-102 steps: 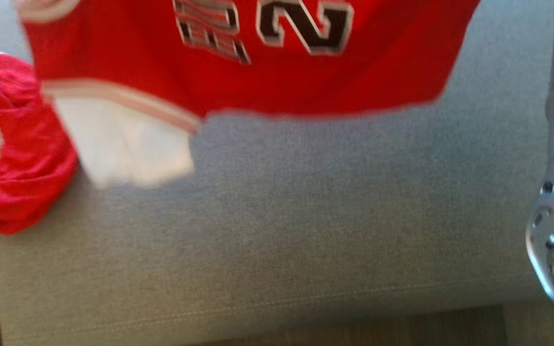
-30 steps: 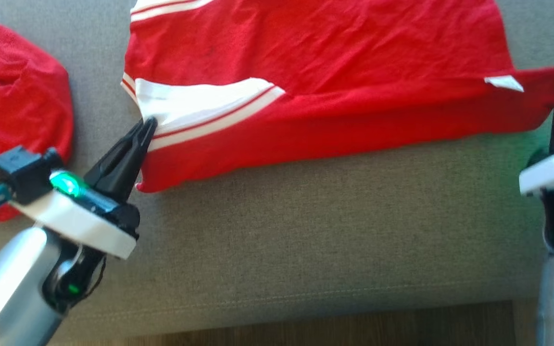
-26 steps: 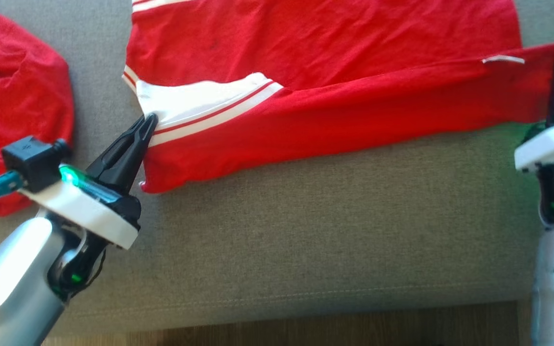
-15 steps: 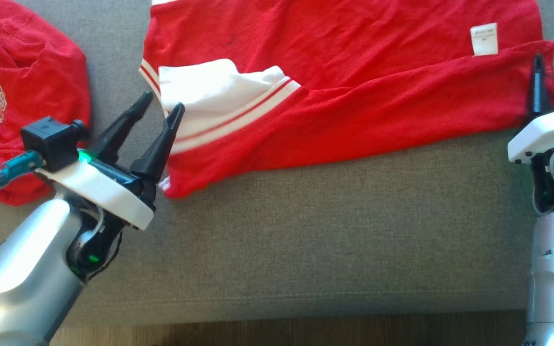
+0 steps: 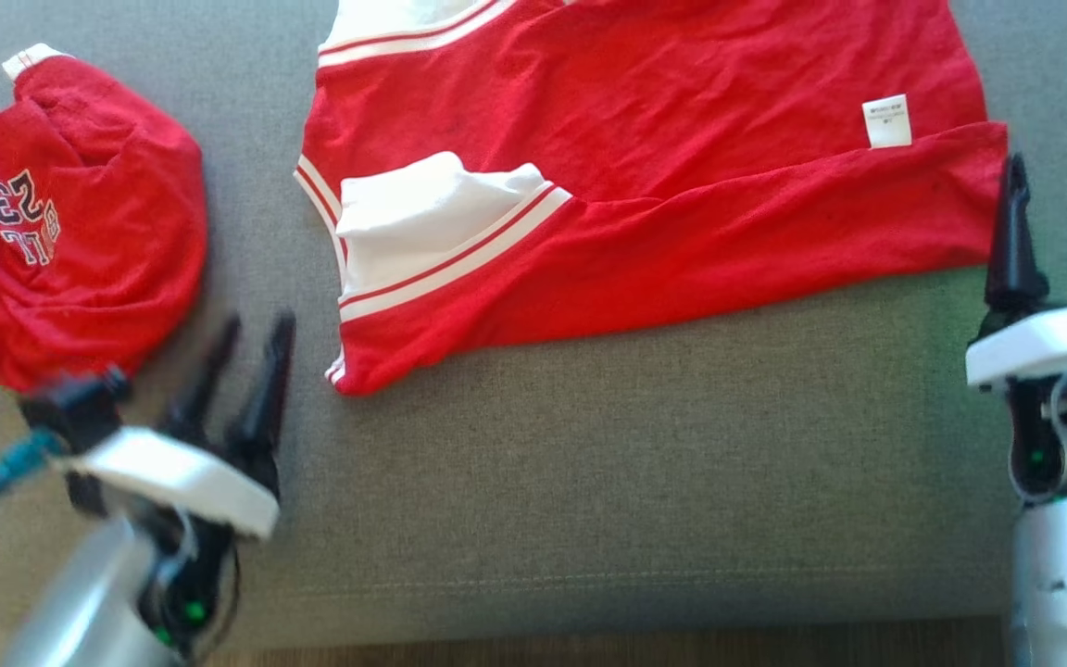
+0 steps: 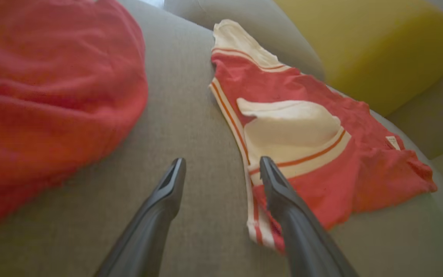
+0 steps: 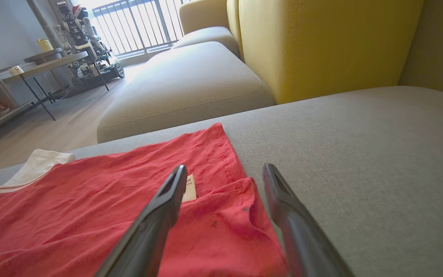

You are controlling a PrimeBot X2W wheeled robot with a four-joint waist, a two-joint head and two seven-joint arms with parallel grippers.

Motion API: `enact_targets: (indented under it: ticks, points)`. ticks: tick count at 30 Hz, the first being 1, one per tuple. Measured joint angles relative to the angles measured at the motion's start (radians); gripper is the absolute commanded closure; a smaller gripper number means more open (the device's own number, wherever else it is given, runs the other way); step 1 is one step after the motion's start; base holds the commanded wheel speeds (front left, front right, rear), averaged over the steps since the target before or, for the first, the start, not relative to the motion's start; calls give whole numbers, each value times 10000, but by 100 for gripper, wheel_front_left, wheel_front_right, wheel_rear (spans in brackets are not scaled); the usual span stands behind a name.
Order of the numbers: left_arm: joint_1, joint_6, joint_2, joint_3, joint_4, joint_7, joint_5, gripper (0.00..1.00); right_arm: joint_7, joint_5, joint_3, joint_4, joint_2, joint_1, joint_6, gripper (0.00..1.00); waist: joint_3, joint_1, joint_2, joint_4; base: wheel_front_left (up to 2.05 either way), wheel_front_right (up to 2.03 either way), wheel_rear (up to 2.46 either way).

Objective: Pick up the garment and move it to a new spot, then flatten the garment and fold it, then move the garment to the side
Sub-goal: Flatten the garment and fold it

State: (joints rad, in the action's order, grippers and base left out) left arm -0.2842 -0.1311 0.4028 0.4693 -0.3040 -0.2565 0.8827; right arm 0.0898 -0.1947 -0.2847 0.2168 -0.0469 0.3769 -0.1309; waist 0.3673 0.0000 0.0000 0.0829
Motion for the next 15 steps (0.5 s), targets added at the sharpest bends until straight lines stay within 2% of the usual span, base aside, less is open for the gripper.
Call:
enact_targets:
  ticks: [6,15]
  points:
    - [591,6,-546,359,-1034,13,151,0,349,-1043,194,-56,4,-485,0,0,-331,0,0,90,0,0,0]
    - [-283,107,-1106,639,-2192,412,311,0,514,-1143,500,244,4,-753,0,0,-500,0,0,10,0,0,0]
